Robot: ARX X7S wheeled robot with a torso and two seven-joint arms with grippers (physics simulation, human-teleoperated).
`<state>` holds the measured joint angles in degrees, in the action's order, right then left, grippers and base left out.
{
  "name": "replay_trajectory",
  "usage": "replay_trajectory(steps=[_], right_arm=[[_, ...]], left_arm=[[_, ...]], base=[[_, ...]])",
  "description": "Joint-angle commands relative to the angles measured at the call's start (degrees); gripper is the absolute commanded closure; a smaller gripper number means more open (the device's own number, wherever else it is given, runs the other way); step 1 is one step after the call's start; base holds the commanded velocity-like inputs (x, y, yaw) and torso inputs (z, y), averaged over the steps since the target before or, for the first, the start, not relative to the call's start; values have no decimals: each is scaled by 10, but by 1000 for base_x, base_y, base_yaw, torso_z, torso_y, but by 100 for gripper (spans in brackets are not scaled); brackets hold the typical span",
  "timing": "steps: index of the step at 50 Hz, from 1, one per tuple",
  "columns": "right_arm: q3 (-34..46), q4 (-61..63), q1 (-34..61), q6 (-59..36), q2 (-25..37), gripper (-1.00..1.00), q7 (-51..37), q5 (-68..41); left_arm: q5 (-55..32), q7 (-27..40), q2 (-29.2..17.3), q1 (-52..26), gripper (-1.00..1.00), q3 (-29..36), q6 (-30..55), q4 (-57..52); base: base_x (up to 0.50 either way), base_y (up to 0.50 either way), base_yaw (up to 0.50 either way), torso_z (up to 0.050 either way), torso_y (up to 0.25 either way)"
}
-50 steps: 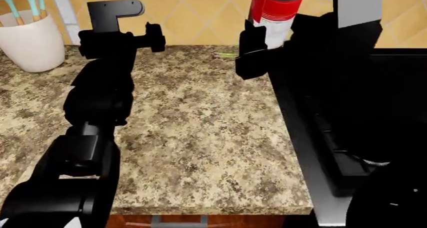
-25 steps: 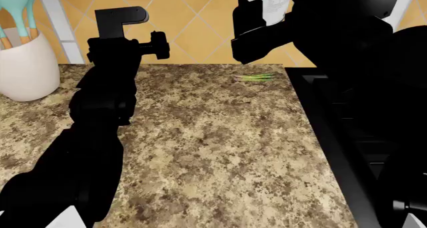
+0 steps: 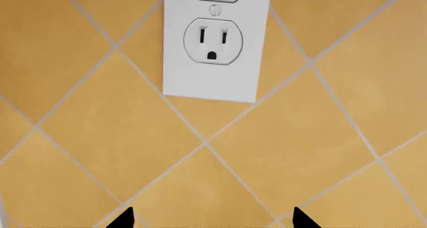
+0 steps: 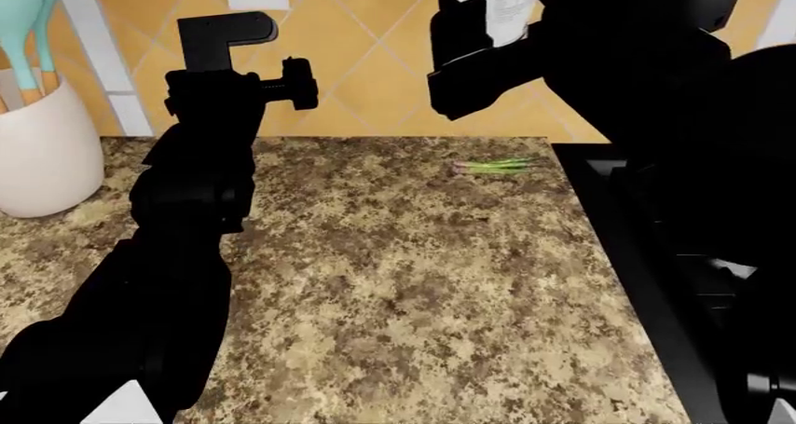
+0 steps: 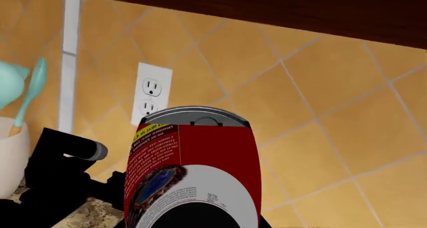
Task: Pick the canned food and canned food from the counter and place them in the cabinets closest to them.
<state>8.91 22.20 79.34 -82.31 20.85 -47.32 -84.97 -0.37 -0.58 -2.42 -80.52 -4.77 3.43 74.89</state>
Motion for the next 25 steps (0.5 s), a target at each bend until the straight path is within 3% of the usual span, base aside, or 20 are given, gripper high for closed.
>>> replay_trajectory(steps=[1,10,18,25], right_arm=[[-26,-7,-7,20,1,100,-57,-53],[6,59,3,104,52,100,-335,-309],[15,165,12,143,84,100,-418,-325],[169,244,88,318,195,100,-426,-295]], left_arm=[[0,-3,0,0,-100,-4,-2,1],[2,-3,1,0,-100,-5,-3,1],[2,-4,1,1,-100,-4,-5,1],[3,-3,1,1,-100,-2,-6,1]], base=[[26,0,3,0,0],[26,0,3,0,1],[26,0,2,0,0],[26,0,1,0,0]])
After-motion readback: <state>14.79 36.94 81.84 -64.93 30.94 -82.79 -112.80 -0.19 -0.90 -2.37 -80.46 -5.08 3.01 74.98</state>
